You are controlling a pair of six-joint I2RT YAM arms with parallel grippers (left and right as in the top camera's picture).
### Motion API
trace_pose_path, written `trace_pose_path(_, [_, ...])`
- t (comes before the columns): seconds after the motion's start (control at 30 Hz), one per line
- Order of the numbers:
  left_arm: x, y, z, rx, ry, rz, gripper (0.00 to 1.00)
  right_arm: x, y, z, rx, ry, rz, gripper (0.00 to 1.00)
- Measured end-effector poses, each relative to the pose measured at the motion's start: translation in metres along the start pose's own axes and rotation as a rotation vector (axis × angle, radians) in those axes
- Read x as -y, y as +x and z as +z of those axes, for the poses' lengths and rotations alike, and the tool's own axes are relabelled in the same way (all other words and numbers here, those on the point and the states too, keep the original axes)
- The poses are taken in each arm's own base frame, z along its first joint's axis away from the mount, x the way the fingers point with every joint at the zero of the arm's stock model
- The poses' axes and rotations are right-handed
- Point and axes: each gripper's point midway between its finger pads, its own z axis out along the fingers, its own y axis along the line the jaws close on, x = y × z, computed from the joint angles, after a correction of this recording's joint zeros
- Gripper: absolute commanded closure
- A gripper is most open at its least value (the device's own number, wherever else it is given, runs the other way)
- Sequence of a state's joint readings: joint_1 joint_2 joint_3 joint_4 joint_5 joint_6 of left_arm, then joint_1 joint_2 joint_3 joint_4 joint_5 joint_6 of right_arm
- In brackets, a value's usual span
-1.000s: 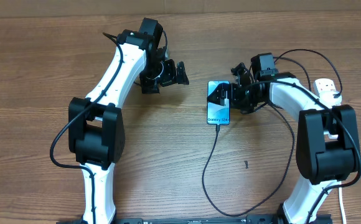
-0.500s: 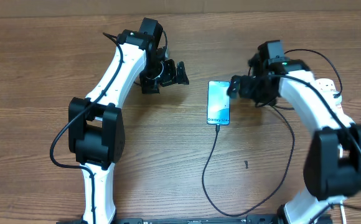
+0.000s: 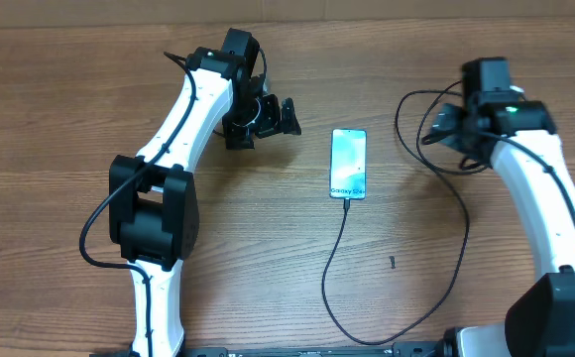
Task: Plug charger to phone and switch on socket
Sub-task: 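Move the right gripper right toward the white power strip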
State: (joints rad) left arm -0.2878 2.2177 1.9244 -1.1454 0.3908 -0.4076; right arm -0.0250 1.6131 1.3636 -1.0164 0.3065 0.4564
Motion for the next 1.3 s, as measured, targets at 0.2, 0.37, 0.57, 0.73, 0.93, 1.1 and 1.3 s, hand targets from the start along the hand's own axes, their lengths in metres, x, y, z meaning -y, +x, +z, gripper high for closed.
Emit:
trace_pose_path(0.2, [0.000, 0.000, 0.000, 0.000, 0.000, 0.000, 0.00, 0.079, -0.023, 0.015, -0.003, 0.115, 0.256, 0.00])
trace_pose_path(0.37, [0.000, 0.000, 0.000, 0.000, 0.000, 0.000, 0.00, 0.140, -0.036, 0.023, 0.013, 0.181, 0.443, 0.00])
trace_pose_path(0.57, [0.000, 0.000, 0.000, 0.000, 0.000, 0.000, 0.00, 0.202, -0.052, 0.026, 0.082, 0.228, 0.625, 0.00])
trace_pose_path(0.73, [0.000, 0.000, 0.000, 0.000, -0.001, 0.000, 0.00, 0.238, -0.057, 0.030, 0.117, 0.260, 0.718, 0.00])
trace_pose_path(0.93, [0.000, 0.000, 0.000, 0.001, -0.002, 0.000, 0.00, 0.248, -0.053, 0.048, 0.088, 0.281, 0.737, 0.00])
trace_pose_path(1.1, [0.000, 0.000, 0.000, 0.001, -0.003, 0.000, 0.00, 0.254, -0.048, 0.057, 0.064, 0.296, 0.745, 0.00])
trace_pose_path(1.3, [0.000, 0.000, 0.000, 0.001, -0.003, 0.000, 0.00, 0.270, -0.047, 0.058, 0.072, 0.316, 0.781, 0.00])
